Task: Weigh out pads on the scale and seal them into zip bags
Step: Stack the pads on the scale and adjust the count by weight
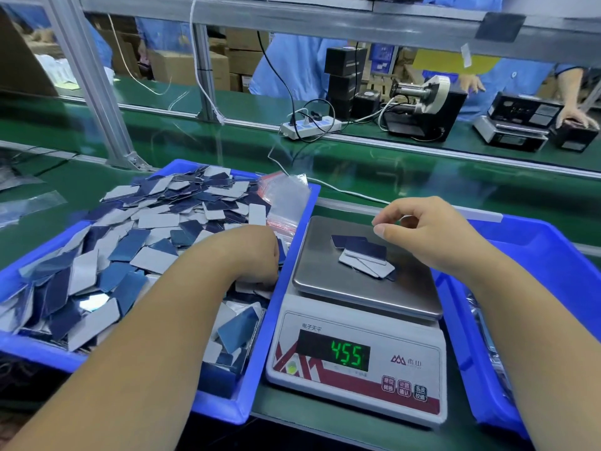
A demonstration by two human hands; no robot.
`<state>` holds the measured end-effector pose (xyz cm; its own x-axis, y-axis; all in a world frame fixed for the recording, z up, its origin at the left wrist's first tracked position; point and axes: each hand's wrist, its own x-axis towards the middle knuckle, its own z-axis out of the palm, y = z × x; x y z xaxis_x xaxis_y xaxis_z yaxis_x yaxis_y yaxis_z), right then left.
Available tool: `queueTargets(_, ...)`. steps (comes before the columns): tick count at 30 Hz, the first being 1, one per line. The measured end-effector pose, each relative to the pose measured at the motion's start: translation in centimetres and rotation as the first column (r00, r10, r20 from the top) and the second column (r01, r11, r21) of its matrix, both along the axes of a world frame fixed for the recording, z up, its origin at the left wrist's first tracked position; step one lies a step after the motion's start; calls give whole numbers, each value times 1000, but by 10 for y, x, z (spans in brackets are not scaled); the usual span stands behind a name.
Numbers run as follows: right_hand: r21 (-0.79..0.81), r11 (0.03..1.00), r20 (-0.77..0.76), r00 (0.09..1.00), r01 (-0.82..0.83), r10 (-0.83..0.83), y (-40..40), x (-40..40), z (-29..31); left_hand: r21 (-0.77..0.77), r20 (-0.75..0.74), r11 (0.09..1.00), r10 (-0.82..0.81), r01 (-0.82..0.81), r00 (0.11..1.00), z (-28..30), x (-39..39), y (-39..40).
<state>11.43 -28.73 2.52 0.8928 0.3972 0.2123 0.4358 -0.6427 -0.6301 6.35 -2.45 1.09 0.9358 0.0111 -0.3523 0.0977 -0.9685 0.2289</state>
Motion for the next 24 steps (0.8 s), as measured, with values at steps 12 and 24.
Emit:
queueTargets(12, -26, 999, 14, 1000, -20, 21, 0, 5, -3, 134, -164, 988, -61, 83, 985, 19, -6, 12)
queueTargets(24, -49, 998, 13, 999, -39, 39, 1, 5, -5, -55, 39, 996, -75, 77, 996, 10, -1, 21)
